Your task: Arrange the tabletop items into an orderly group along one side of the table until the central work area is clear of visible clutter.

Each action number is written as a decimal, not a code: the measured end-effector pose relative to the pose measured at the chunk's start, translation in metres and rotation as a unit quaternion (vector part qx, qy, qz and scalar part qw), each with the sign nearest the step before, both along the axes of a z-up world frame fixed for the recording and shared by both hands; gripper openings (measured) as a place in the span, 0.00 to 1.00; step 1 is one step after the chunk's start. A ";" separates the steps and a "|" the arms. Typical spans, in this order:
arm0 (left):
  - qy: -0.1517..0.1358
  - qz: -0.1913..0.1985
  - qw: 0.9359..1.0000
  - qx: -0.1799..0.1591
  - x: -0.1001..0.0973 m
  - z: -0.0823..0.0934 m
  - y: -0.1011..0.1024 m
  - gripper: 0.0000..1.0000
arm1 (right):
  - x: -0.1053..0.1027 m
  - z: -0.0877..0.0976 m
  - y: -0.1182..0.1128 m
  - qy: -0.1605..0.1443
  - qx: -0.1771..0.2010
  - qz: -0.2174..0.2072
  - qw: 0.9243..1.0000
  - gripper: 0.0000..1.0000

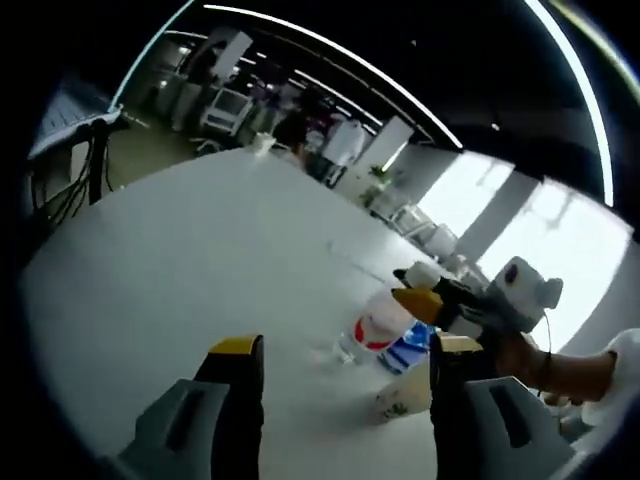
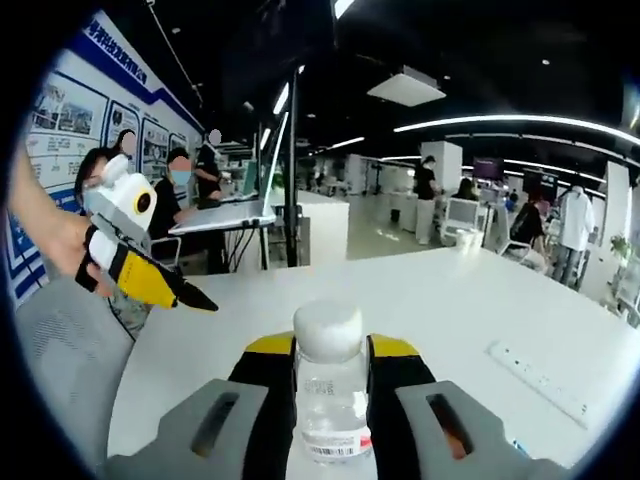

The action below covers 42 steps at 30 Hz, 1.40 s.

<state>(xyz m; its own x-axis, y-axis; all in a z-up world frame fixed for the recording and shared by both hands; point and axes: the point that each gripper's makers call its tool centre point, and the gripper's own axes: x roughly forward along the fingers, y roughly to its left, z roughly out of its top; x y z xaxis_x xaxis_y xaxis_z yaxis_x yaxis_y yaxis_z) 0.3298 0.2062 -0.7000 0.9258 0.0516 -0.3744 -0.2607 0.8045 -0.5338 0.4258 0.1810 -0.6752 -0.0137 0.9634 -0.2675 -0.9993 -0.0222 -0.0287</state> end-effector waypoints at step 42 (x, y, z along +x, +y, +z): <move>0.085 -0.007 0.967 0.240 0.080 -0.003 -0.011 0.31 | -0.018 0.057 0.038 0.063 0.044 -0.003 0.997 0.23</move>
<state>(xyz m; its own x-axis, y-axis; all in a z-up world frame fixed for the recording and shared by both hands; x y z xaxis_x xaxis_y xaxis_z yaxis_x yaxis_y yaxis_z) 0.4101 0.1950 -0.7028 0.8553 0.2452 -0.4565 -0.2995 0.9528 -0.0493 0.4078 0.2190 -0.6186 -0.0353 0.9833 -0.1785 -0.9952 -0.0184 0.0957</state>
